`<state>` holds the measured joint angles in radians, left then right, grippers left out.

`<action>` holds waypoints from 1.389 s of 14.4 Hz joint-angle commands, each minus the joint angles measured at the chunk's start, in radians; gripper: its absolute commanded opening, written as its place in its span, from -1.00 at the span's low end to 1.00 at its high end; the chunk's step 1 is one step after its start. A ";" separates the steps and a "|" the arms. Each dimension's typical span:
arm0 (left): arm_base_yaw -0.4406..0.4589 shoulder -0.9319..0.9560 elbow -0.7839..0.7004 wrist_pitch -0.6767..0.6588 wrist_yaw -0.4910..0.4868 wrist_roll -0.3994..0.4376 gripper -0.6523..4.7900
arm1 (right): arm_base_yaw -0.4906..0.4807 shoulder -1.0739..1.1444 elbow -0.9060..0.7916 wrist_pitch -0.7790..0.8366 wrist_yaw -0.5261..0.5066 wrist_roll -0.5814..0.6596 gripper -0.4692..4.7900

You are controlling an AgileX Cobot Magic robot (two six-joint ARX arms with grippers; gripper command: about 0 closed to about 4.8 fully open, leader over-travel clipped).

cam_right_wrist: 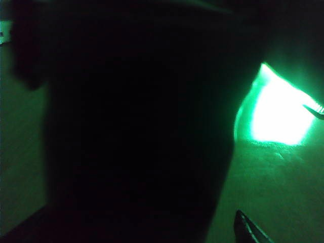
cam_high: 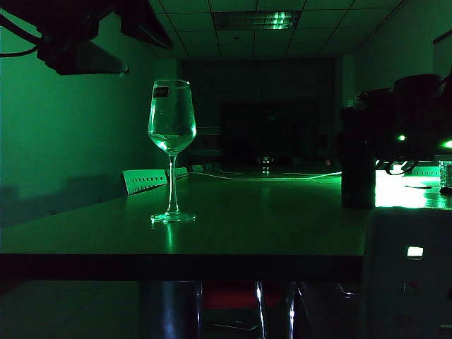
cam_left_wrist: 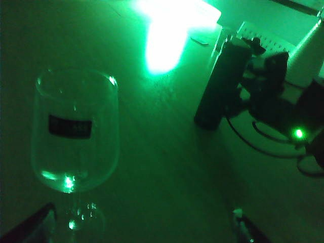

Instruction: Pick up the black thermos cup, pour some water from it into the stemmed glass, and then put the thermos cup back on the table.

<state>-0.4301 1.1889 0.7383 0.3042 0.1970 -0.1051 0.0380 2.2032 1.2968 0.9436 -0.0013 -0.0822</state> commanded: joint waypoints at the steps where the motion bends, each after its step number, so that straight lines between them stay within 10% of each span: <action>1: -0.001 -0.001 0.005 -0.015 0.005 0.000 1.00 | 0.002 0.016 0.070 -0.034 0.000 0.009 1.00; 6: -0.001 -0.001 0.005 -0.020 0.006 0.000 1.00 | 0.002 0.018 0.077 -0.052 0.005 0.012 1.00; 9: -0.001 -0.001 0.005 -0.019 0.006 0.000 1.00 | 0.001 0.018 0.077 -0.079 0.007 0.030 -0.23; 20: 0.007 -0.078 0.006 -0.019 -0.121 0.087 1.00 | 0.055 -0.280 0.076 -0.202 -0.101 0.030 -0.23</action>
<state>-0.4286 1.1271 0.7383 0.2718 0.1013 -0.0673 0.0921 1.9690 1.3563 0.6392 -0.0704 -0.0513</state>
